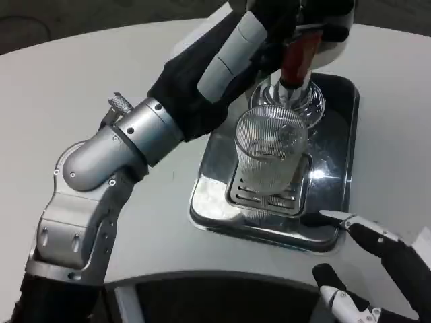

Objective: Grasp the cup under the faucet to collect the drink, then remove the cup.

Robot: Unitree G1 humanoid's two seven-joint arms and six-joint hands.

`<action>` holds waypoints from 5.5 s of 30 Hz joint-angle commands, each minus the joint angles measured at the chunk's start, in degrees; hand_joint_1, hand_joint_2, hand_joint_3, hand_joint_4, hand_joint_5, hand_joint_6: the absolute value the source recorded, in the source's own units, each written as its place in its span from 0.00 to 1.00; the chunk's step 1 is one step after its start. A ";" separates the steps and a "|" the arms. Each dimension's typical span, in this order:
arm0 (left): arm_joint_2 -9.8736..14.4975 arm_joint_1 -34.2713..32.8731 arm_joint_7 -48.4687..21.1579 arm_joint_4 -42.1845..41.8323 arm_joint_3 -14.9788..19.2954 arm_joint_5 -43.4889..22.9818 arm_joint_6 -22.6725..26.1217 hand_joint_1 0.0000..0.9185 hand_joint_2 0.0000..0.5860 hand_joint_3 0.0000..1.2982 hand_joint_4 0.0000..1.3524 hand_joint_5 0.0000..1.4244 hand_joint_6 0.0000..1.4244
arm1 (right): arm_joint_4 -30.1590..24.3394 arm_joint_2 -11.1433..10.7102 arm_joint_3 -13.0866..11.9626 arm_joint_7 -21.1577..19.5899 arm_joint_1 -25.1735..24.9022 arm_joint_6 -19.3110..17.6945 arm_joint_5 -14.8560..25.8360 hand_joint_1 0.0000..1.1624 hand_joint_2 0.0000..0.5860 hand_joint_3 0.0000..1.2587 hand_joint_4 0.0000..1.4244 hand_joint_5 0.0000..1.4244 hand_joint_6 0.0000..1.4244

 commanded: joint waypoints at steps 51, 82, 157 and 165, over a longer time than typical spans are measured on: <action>6.54 -1.25 -4.66 3.93 -6.93 12.22 -15.49 0.00 0.12 0.21 0.14 0.18 0.11 | -0.17 0.71 0.85 -0.92 0.03 -1.63 0.35 0.49 0.85 0.24 0.14 0.10 0.05; 9.39 0.35 -2.52 2.59 -8.18 18.66 -19.69 0.00 0.12 0.21 0.14 0.18 0.11 | 9.70 4.19 2.90 -5.95 -5.14 -3.41 2.39 0.72 0.46 0.14 0.11 0.08 0.14; 12.74 1.86 -0.20 1.16 -8.81 22.18 -22.27 0.00 0.13 0.24 0.15 0.18 0.10 | 48.05 17.37 8.19 -29.48 -32.25 -16.14 5.54 0.71 0.33 0.07 0.05 0.02 0.08; 12.97 2.12 0.06 0.71 -8.68 22.26 -22.15 0.00 0.13 0.24 0.15 0.18 0.10 | 51.68 17.84 9.08 -31.51 -34.83 -17.27 4.72 0.71 0.33 0.06 0.05 0.01 0.08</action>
